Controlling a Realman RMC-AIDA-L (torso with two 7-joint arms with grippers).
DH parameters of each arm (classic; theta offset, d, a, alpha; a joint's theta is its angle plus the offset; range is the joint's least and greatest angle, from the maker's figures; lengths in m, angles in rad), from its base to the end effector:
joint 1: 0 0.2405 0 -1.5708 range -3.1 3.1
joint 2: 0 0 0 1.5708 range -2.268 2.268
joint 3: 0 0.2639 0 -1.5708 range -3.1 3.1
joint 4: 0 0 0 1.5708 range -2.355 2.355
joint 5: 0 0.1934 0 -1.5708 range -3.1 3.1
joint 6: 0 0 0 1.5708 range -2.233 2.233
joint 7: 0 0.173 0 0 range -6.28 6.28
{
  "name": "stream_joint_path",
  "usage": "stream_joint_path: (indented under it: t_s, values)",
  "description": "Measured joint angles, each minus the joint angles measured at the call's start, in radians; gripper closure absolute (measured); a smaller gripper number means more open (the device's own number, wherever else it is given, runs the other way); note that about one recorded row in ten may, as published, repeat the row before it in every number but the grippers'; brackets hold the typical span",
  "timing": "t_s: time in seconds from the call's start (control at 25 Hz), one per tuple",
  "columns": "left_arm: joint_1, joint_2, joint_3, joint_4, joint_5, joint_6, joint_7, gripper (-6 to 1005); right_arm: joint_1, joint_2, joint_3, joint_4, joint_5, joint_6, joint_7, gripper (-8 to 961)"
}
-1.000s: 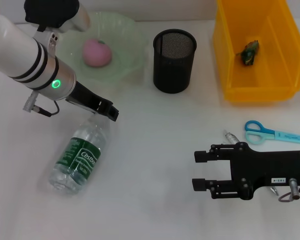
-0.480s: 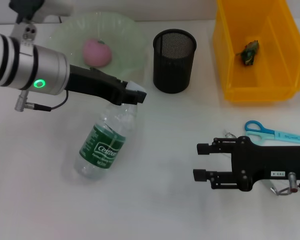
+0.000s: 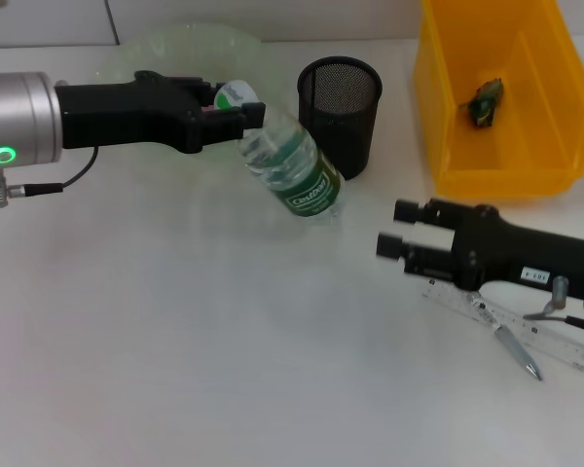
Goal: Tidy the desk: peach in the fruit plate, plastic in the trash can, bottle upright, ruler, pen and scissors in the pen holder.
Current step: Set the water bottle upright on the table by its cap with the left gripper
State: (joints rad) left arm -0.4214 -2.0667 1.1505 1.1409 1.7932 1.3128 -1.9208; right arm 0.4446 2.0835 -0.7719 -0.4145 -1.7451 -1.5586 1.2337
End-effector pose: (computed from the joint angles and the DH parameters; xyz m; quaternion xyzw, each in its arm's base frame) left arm -0.1869 0.3574 -0.0072 -0.9272 -0.2542 -0.2177 0.1679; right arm 0.2537 0.2957 -0.0542 -0.8925 0.2658 0.3430 0.1233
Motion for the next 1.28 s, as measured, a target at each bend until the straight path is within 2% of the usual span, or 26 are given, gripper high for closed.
stream_joint_path:
  t_s: [0.2, 0.24, 0.4, 0.44, 0.48, 0.52, 0.64, 0.72, 0.8, 0.84, 1.0, 1.04, 1.28]
  values:
    - [0.002, 0.001, -0.022, -0.036, -0.033, 0.006, 0.053, 558, -0.01, -0.001, 0.003, 0.013, 0.064, -0.014, 0.002, 276]
    - [0.003, 0.001, -0.087, -0.159, -0.152, 0.026, 0.228, 558, -0.01, -0.001, 0.003, 0.015, 0.067, -0.017, 0.004, 276]
    - [0.003, 0.002, -0.109, -0.197, -0.18, 0.035, 0.282, 559, -0.006, 0.0, 0.003, 0.028, 0.085, -0.025, 0.006, 276]
    - [0.003, 0.002, -0.171, -0.267, -0.219, 0.071, 0.395, 559, -0.005, 0.0, 0.003, 0.032, 0.092, -0.026, 0.006, 276]
    - [0.003, 0.002, -0.171, -0.267, -0.219, 0.071, 0.395, 560, -0.003, 0.0, 0.003, 0.037, 0.099, -0.026, 0.006, 276]
    - [0.005, 0.001, -0.213, -0.313, -0.247, 0.099, 0.468, 560, -0.001, 0.001, 0.002, 0.047, 0.112, -0.026, 0.006, 276]
    - [0.005, 0.001, -0.213, -0.313, -0.247, 0.099, 0.468, 560, 0.0, 0.001, 0.002, 0.051, 0.119, -0.027, 0.007, 277]
    - [0.017, 0.003, -0.319, -0.451, -0.293, 0.155, 0.693, 560, 0.0, 0.001, 0.002, 0.051, 0.125, -0.027, 0.008, 277]
    - [0.017, 0.003, -0.319, -0.451, -0.293, 0.155, 0.693, 561, 0.0, 0.001, 0.002, 0.051, 0.126, -0.027, 0.008, 277]
    - [0.027, 0.0, -0.338, -0.5, -0.302, 0.153, 0.783, 561, 0.001, 0.0, 0.002, 0.053, 0.131, -0.023, 0.008, 277]
    - [0.026, -0.001, -0.341, -0.548, -0.323, 0.142, 0.831, 562, 0.01, 0.001, 0.002, 0.059, 0.138, -0.017, 0.005, 277]
    - [0.022, -0.001, -0.341, -0.588, -0.35, 0.136, 0.872, 562, 0.015, 0.001, 0.002, 0.063, 0.138, -0.016, 0.003, 277]
    - [0.02, -0.002, -0.341, -0.656, -0.429, 0.135, 0.974, 563, 0.042, 0.001, -0.006, 0.078, 0.139, 0.007, 0.0, 278]
